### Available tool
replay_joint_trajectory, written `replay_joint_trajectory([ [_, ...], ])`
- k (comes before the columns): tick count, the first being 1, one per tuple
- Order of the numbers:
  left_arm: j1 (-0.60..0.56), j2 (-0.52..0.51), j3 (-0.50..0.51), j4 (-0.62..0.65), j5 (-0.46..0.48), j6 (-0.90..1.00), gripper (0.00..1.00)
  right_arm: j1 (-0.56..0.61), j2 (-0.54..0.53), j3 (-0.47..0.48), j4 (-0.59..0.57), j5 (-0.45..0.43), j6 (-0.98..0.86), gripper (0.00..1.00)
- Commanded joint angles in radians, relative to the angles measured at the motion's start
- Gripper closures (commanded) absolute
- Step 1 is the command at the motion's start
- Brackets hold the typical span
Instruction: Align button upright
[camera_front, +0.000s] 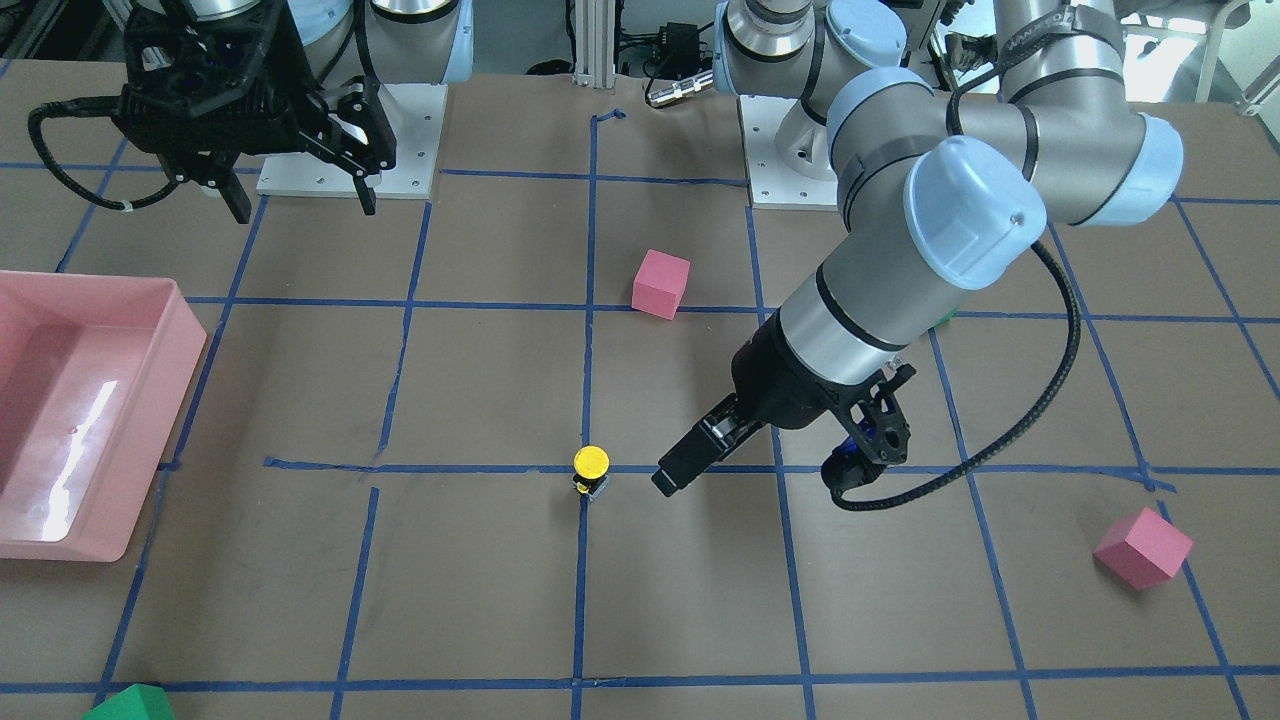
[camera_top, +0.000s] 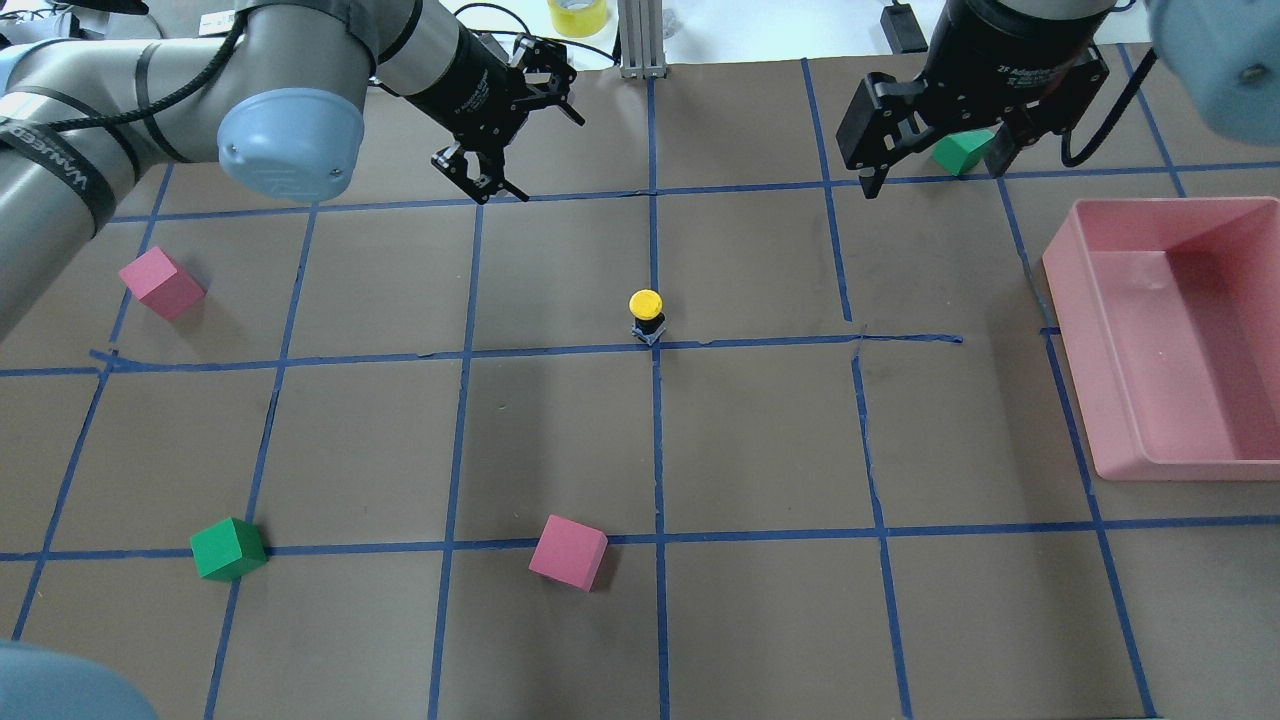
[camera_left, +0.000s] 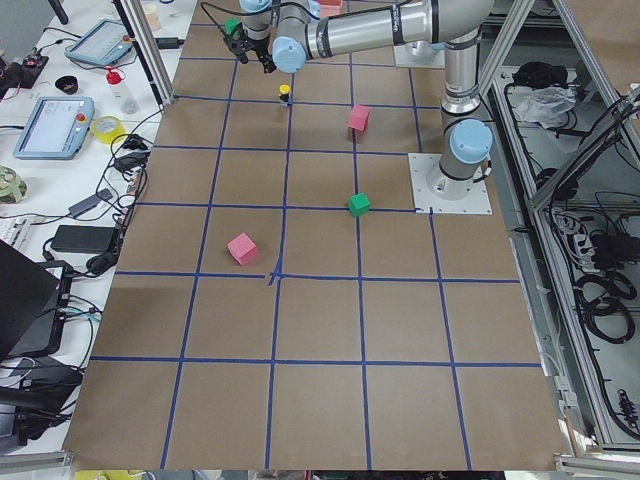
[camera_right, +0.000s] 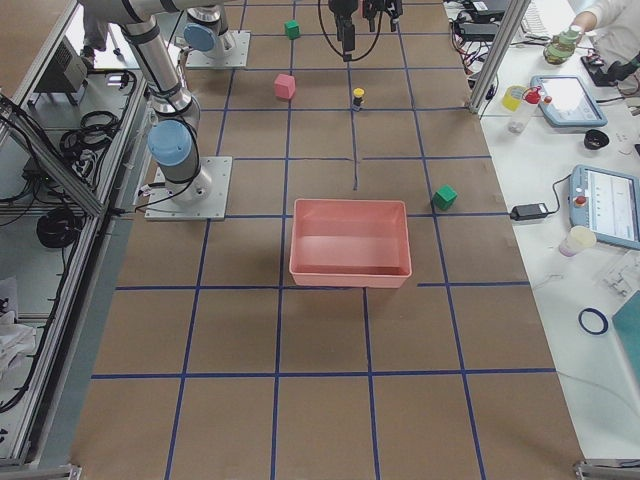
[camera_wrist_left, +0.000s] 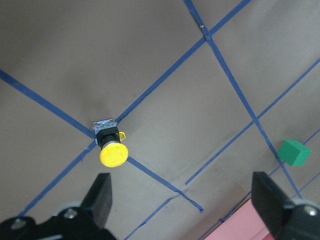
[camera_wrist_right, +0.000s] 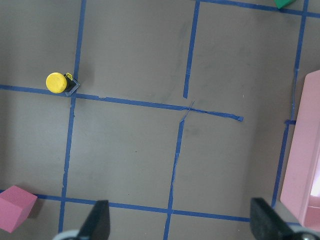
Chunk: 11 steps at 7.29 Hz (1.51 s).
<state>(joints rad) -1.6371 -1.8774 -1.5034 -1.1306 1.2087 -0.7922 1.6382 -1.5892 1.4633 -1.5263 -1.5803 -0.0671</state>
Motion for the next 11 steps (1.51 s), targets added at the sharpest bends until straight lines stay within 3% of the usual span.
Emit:
replay_joint_trajectory([
  [1,-0.003,0.094,-0.011,-0.065,0.177,0.298,0.01,0.000,0.000,0.000,0.000,0.000,0.000,0.00],
  [3,0.003,0.161,-0.015,-0.159,0.244,0.545,0.00,0.000,0.000,0.000,0.000,0.002,0.000,0.00],
  [4,0.006,0.173,0.001,-0.213,0.323,0.734,0.00,0.000,0.002,0.000,0.002,0.000,0.000,0.00],
  [6,0.006,0.173,0.063,-0.335,0.334,0.758,0.00,0.002,0.003,0.000,0.000,0.002,0.000,0.00],
  [7,0.005,0.163,0.128,-0.336,0.359,0.768,0.00,0.000,0.003,0.000,0.000,0.000,0.000,0.00],
  [11,0.003,0.184,0.121,-0.334,0.364,0.765,0.00,-0.001,0.003,-0.001,0.000,0.000,0.000,0.00],
])
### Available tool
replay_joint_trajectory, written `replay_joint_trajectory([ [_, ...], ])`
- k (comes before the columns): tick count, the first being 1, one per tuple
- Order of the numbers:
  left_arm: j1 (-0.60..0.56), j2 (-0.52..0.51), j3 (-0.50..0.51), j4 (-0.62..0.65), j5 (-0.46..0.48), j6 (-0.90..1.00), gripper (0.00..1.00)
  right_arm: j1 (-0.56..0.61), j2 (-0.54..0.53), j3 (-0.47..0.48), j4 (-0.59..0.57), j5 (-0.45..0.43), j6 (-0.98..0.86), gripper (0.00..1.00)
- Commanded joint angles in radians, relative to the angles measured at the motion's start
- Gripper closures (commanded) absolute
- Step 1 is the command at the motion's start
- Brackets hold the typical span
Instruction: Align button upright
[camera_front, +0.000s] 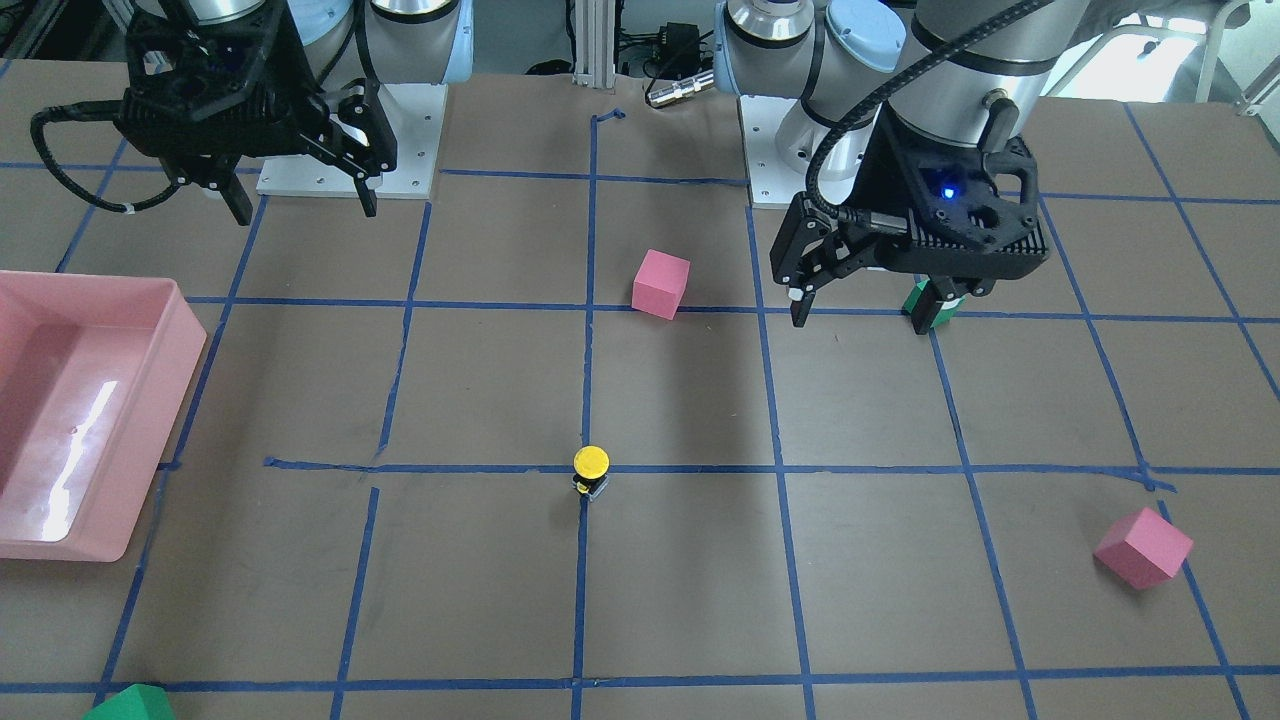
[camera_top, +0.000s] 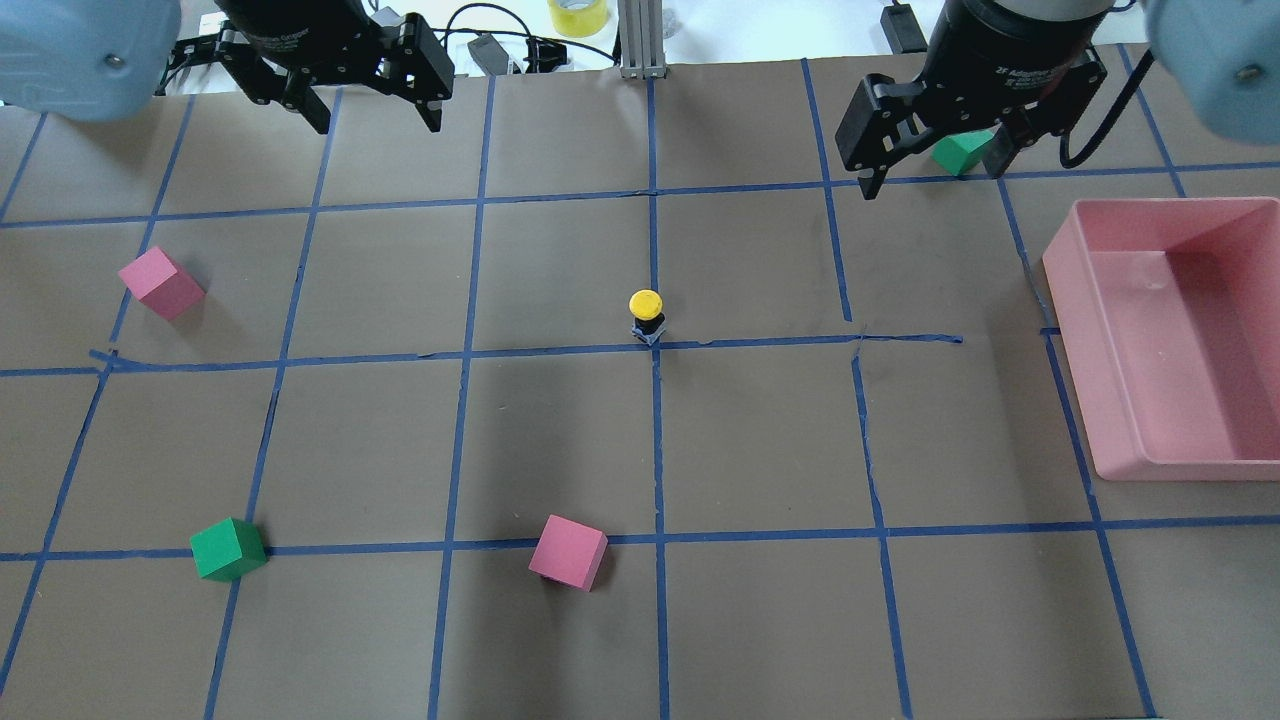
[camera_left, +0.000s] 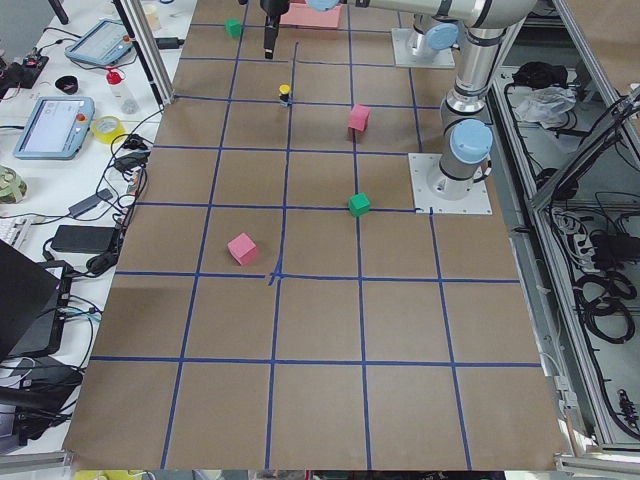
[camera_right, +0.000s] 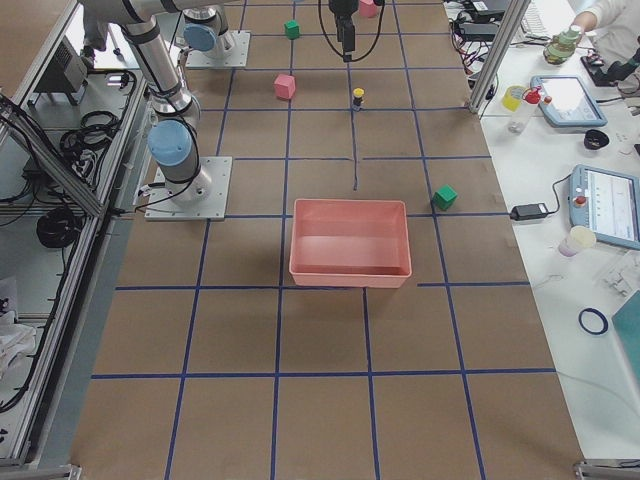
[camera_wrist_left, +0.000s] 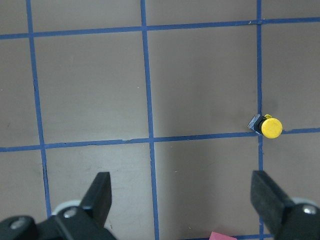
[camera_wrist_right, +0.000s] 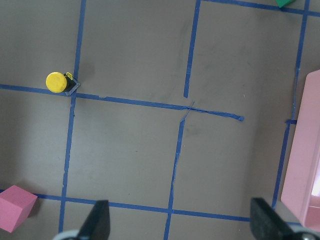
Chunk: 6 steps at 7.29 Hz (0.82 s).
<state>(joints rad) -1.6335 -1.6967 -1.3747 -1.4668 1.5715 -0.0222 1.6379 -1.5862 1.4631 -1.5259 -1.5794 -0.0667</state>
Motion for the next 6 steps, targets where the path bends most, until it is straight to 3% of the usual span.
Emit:
replay_joint_trajectory([
  [1,0.000,0.008,-0.012,0.002,0.001,-0.005,0.00,0.000,0.000,0.000,0.000,0.001,0.001,0.00],
  [6,0.000,0.031,-0.050,0.011,-0.002,-0.012,0.00,-0.001,0.000,0.000,0.000,-0.001,0.001,0.00],
])
